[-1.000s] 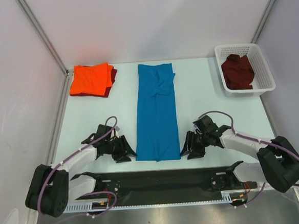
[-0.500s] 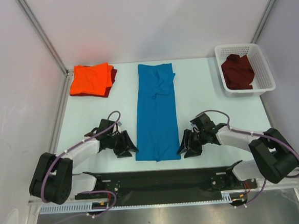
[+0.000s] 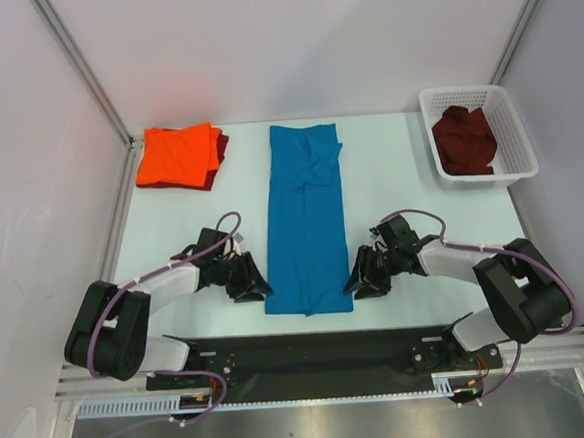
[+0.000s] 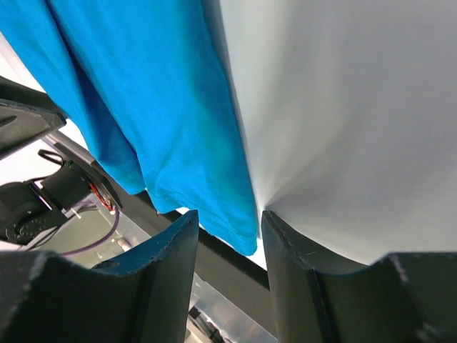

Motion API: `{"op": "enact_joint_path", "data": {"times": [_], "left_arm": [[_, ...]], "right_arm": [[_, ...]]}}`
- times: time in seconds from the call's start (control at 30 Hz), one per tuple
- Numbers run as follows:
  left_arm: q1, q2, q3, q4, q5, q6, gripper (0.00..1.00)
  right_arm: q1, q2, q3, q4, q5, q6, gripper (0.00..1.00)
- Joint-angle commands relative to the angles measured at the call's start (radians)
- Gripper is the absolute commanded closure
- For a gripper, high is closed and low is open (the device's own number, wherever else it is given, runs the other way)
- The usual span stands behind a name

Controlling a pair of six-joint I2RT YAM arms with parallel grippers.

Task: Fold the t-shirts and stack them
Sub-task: Fold the tshirt

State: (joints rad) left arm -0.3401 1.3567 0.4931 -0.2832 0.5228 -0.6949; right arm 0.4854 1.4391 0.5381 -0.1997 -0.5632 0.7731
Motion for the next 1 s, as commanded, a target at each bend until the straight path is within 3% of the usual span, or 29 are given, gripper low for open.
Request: {"op": "enact_joint_path", "data": {"times": [0.0,0.57,0.97], "left_arm": [[-0.01,0.044,-0.002,0.006,-0.093,0.075,0.55],[-0.011,0.055,-0.037,0.024,-0.083,0.083,0.65],[-0.013,0.084,-0.027,0.022,-0.084,0.1,0.81]], "right_arm": [[-0.021,0.026,-0.021,-0.02,0.124,-0.054,0.53],[-0.004,0.061,-0.036,0.031,0.131,-0.034,0.58],[0.001,0.083,-0.033,-0.05,0.198,-0.084,0.63]]}}
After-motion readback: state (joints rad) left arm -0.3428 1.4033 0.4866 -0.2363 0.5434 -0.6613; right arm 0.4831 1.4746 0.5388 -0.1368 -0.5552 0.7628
